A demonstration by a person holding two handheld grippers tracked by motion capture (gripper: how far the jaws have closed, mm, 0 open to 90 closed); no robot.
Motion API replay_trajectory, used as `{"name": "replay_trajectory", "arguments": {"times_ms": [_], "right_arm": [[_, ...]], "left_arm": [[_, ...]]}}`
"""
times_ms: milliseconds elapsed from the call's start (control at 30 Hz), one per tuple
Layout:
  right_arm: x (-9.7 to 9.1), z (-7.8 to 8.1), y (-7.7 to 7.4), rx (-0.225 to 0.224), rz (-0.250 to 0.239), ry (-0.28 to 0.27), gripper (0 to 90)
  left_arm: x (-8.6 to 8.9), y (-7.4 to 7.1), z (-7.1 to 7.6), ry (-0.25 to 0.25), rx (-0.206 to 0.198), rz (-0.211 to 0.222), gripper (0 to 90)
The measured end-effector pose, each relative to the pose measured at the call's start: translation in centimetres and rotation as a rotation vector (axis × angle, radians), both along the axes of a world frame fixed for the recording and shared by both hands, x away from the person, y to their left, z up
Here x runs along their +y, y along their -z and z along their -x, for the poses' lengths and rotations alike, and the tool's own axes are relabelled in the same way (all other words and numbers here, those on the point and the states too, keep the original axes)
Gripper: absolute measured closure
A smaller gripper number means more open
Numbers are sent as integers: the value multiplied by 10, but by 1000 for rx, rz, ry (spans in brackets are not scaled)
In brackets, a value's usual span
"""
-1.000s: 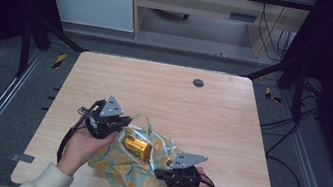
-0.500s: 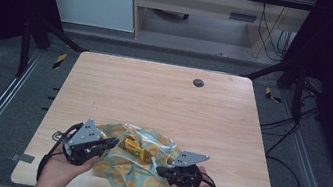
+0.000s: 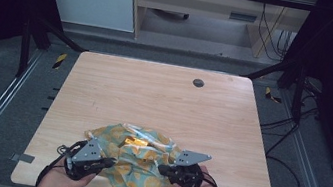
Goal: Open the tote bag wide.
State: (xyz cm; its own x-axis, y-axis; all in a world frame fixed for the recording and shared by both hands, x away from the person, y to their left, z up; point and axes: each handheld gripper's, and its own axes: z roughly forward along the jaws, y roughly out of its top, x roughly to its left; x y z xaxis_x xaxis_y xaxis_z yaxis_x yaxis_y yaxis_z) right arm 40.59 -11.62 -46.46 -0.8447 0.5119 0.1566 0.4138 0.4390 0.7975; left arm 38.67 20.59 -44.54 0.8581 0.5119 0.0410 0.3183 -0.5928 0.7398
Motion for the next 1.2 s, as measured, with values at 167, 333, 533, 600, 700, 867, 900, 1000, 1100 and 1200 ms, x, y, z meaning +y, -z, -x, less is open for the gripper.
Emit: {"name": "replay_trajectory", "arguments": {"times_ms": [167,333,533,600,700,867,900,1000,1100,1200], "right_arm": [[-2,1,1,-2,4,5,849],[-6,5,1,-10,10,1,800],[-9,9,-3,-14,-1,2,706],[-10,10,-10,-34,-8,2,623],[-12,11,-17,-56,-15,9,578],[-15,6,-41,-111,-40,22,533],[-16,3,-46,-121,-33,24,527],[-14,-10,-57,-138,-23,27,523],[-9,-25,-61,-143,-8,23,524],[0,-45,-55,-117,33,-1,517]], "left_arm": [[-3,12,-3,-1,4,-85,893],[-1,21,-6,-18,7,-139,890],[3,28,-11,-67,30,-184,889],[3,28,-11,-75,24,-198,889],[3,29,-11,-78,23,-202,888],[6,30,-12,-102,13,-214,884],[6,30,-12,-105,12,-211,881],[7,30,-12,-111,11,-214,877],[8,30,-12,-118,6,-218,877],[9,30,-13,-123,5,-220,878]]}}
